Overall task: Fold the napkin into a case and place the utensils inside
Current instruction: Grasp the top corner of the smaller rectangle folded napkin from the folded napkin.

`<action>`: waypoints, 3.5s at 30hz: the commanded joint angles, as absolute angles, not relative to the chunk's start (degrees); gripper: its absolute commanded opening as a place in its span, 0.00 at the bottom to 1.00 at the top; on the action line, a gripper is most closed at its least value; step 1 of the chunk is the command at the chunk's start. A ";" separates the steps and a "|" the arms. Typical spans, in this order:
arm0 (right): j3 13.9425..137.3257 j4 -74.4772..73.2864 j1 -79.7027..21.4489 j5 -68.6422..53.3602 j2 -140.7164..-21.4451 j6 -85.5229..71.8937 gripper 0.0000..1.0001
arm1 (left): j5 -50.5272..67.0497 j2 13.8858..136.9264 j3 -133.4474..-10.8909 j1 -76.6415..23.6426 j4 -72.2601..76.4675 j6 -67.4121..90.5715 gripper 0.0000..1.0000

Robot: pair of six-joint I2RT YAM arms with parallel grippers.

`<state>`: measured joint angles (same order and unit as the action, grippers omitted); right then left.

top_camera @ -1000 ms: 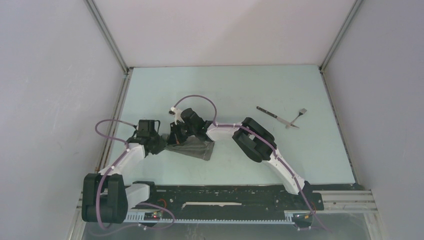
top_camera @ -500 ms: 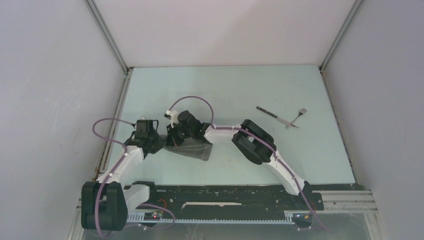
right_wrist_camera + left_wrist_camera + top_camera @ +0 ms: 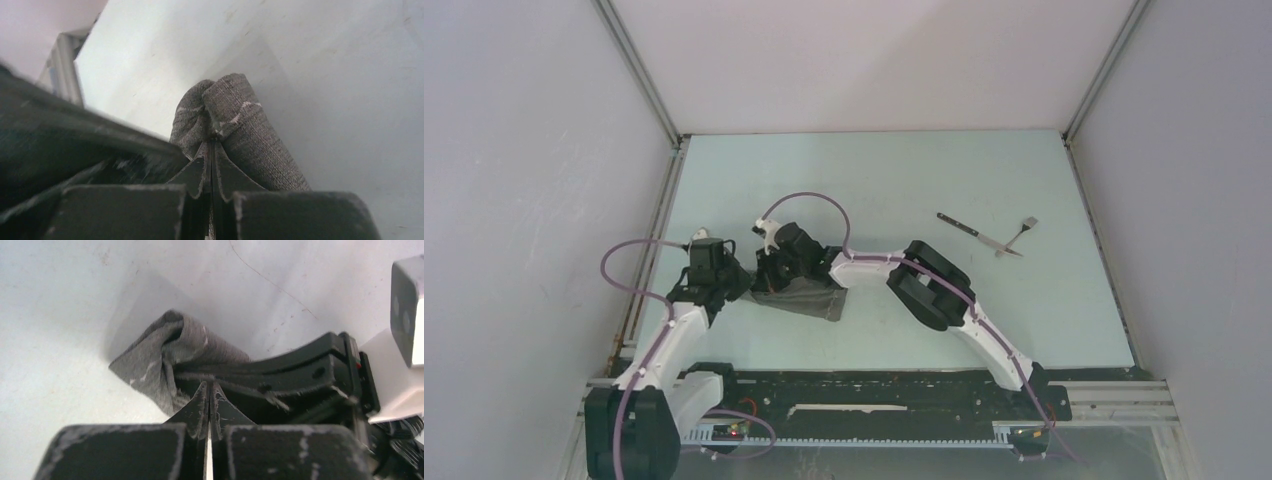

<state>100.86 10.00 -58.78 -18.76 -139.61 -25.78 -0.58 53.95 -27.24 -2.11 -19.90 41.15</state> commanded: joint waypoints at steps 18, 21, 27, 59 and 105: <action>99.45 12.29 -56.03 -30.23 -141.41 -33.35 0.00 | -11.74 54.28 -29.78 -0.18 -32.32 39.90 0.33; 99.68 12.12 -55.97 -30.32 -141.36 -33.14 0.00 | -10.20 57.24 -30.02 -0.18 -31.64 39.67 0.28; 100.24 11.56 -56.40 -30.00 -141.23 -32.15 0.00 | -9.06 58.13 -29.63 -0.65 -29.84 39.20 0.32; 101.92 9.54 -57.79 -29.40 -141.09 -30.22 0.00 | -8.41 57.57 -29.74 -0.70 -27.00 38.40 0.35; 102.09 9.68 -58.45 -29.22 -140.89 -30.14 0.00 | -6.12 55.01 -27.49 -3.60 -27.46 39.12 0.23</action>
